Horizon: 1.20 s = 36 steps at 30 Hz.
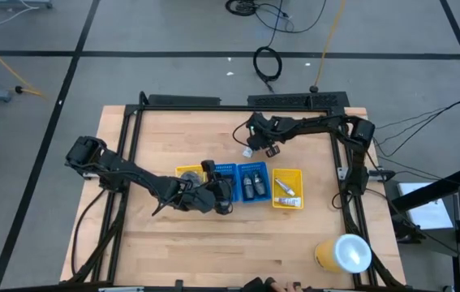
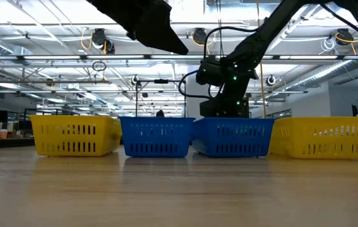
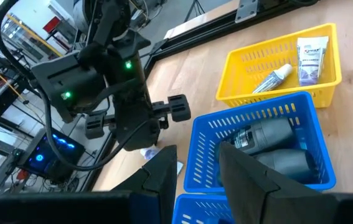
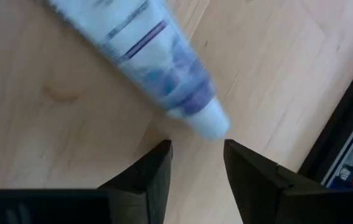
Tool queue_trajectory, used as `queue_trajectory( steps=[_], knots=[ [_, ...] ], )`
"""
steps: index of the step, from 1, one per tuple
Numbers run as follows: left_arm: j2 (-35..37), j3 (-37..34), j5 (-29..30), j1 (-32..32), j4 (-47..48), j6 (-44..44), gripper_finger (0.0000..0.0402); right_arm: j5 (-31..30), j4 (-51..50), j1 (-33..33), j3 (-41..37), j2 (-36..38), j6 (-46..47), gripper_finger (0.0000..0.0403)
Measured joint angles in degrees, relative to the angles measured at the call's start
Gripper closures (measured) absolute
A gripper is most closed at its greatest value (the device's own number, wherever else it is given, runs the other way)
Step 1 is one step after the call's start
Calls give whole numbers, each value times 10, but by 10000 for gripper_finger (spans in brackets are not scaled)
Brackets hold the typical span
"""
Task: Pick & Place Travel size toiletries
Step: Put the white toothpaste into the right yellow bin
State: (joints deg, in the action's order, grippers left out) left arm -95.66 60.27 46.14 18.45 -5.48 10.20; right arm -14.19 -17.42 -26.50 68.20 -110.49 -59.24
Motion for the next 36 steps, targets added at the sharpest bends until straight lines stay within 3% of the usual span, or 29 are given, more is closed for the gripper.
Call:
queue_trajectory(
  steps=[28,36],
  knots=[
    [0,0,-2,-8,25,-13,282,25,33,43,-2,5,-28,260],
    [0,0,-2,-8,28,-13,282,19,-8,54,-1,6,25,309]
  ],
)
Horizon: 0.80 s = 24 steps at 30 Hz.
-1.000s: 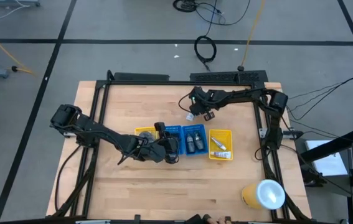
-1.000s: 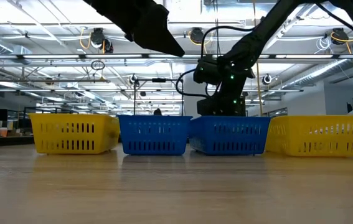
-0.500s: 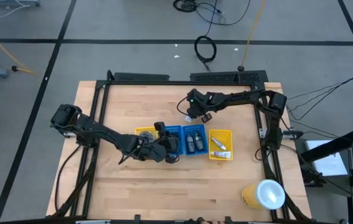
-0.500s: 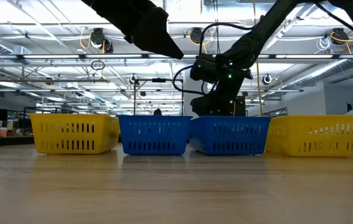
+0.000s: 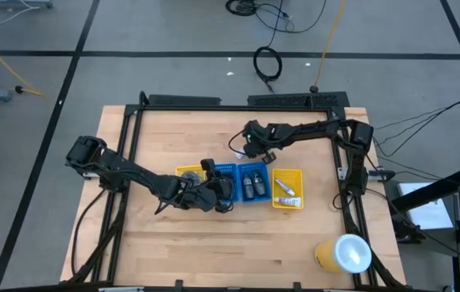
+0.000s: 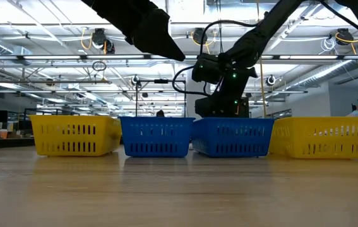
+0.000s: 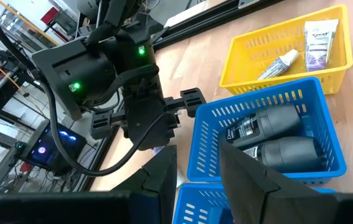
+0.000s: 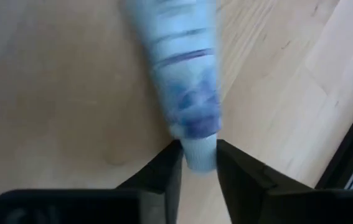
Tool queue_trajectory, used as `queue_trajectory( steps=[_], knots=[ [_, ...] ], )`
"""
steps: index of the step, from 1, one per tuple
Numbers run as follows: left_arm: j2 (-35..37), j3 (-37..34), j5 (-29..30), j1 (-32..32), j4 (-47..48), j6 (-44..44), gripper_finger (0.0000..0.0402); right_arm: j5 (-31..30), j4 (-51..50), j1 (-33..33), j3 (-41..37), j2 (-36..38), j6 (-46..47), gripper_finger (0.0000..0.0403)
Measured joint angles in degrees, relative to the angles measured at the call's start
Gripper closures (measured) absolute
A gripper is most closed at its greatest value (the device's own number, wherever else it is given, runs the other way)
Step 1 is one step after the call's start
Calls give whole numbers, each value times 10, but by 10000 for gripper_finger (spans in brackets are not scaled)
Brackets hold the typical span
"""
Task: Pick & Place Travel size toiletries
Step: Put the white toothpaste into the right yellow bin
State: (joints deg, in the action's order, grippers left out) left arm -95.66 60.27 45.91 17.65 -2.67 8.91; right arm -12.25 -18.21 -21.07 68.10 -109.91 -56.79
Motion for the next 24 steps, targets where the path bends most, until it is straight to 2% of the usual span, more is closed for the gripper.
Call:
queue_trajectory(
  steps=[5,14,24],
  knots=[
    [0,0,0,0,0,0,282,-2,-5,6,0,0,41,357],
    [0,0,0,0,5,-1,282,-17,-17,10,0,1,105,358],
    [0,0,1,-1,11,-5,282,-55,-57,10,-2,65,183,358]
  ],
)
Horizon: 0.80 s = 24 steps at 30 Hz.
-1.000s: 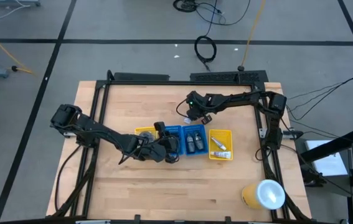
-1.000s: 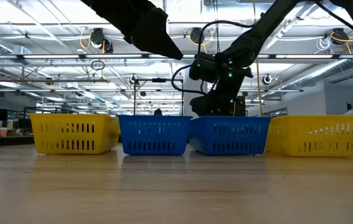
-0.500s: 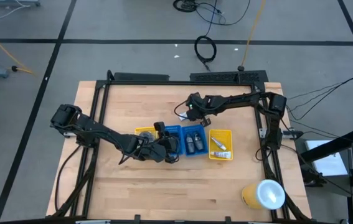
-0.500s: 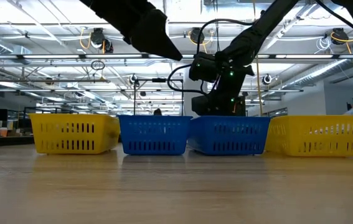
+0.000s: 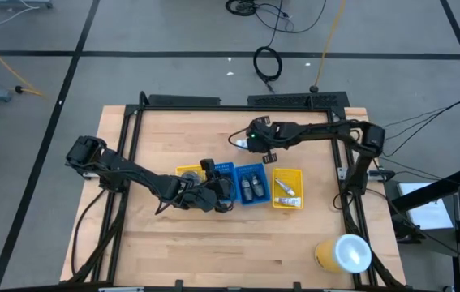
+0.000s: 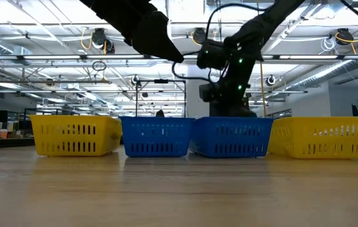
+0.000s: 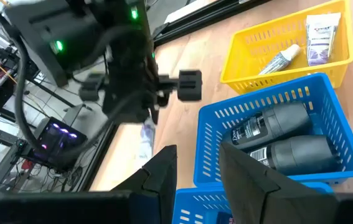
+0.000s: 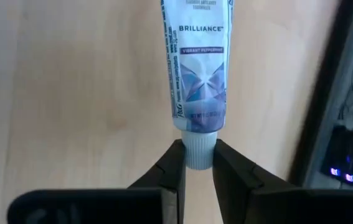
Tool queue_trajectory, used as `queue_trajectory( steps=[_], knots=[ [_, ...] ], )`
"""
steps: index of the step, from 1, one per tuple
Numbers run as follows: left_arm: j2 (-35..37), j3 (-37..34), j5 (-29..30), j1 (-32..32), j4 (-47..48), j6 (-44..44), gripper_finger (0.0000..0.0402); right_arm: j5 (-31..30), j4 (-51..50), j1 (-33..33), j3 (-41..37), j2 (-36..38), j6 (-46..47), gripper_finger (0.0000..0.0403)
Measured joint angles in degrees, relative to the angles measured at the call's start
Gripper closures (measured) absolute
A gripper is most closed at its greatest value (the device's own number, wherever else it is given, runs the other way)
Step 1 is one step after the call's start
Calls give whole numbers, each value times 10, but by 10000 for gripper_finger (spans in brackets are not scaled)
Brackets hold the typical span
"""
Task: Pick & Place Travel size toiletries
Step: Put the white toothpaste into the right yellow bin
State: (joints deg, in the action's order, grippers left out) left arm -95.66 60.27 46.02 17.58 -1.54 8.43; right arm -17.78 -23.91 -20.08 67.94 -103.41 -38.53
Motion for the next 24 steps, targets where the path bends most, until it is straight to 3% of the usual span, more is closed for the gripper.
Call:
queue_trajectory(
  steps=[12,24],
  knots=[
    [0,0,2,0,3,-10,282,-20,-179,58,0,149,178,358],
    [0,0,4,0,6,-10,282,-47,-414,260,0,243,454,358]
  ],
)
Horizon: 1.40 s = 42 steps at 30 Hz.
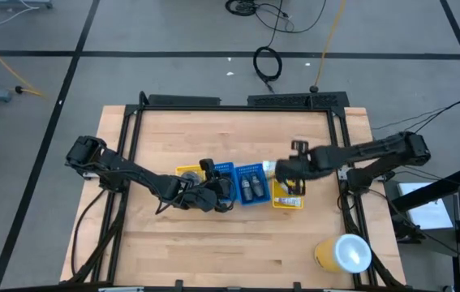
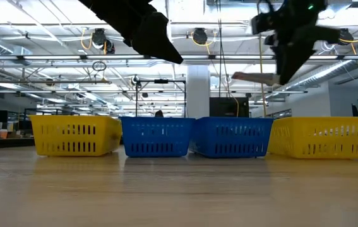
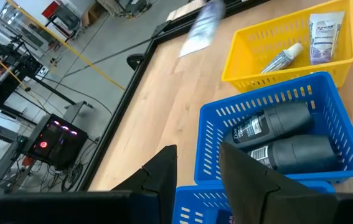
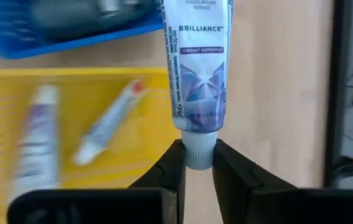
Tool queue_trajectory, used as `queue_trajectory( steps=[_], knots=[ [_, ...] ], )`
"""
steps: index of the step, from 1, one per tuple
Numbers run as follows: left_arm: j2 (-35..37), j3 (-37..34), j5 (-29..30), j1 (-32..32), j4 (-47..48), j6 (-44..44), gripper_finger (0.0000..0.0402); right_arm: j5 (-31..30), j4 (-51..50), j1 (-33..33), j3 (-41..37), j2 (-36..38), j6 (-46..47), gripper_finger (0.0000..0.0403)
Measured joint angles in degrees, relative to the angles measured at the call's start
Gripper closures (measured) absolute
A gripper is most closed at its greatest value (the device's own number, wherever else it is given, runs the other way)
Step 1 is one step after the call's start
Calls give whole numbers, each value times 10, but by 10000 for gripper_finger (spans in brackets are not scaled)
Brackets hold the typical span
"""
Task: Pick & Place Travel size toiletries
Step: Put the white toothpaste into the right yellow bin, then return to Home Position
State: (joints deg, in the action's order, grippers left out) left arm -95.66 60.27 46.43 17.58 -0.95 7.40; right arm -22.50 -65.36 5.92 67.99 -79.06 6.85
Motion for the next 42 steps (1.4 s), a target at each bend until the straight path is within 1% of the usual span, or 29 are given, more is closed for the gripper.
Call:
queue_trajectory(
  steps=[4,7,10,13,17,22,26,33,38,40,42],
  knots=[
    [0,0,0,0,0,0,282,2,-43,66,0,-1,90,358],
    [0,0,0,0,0,-4,282,0,-45,107,-5,-2,137,358],
    [0,0,0,0,-1,-6,282,1,-42,137,-20,-4,175,356],
    [0,0,0,0,-1,-6,282,2,-34,152,-43,-2,203,355],
    [0,0,0,0,-2,-7,282,12,-9,161,-80,-3,223,353],
    [0,0,0,0,-2,-12,282,17,19,161,-117,-2,225,351],
    [0,0,0,0,-2,-15,282,18,40,161,-143,-3,223,329],
    [0,0,-1,0,-3,-17,282,17,43,161,-153,-2,225,284],
    [0,0,-1,0,-6,-18,282,17,45,161,-153,-2,224,268],
    [0,0,-3,0,-6,-33,282,16,45,161,-153,-2,224,265],
    [0,0,-20,0,-7,-49,282,16,45,161,-153,0,226,264]
  ],
)
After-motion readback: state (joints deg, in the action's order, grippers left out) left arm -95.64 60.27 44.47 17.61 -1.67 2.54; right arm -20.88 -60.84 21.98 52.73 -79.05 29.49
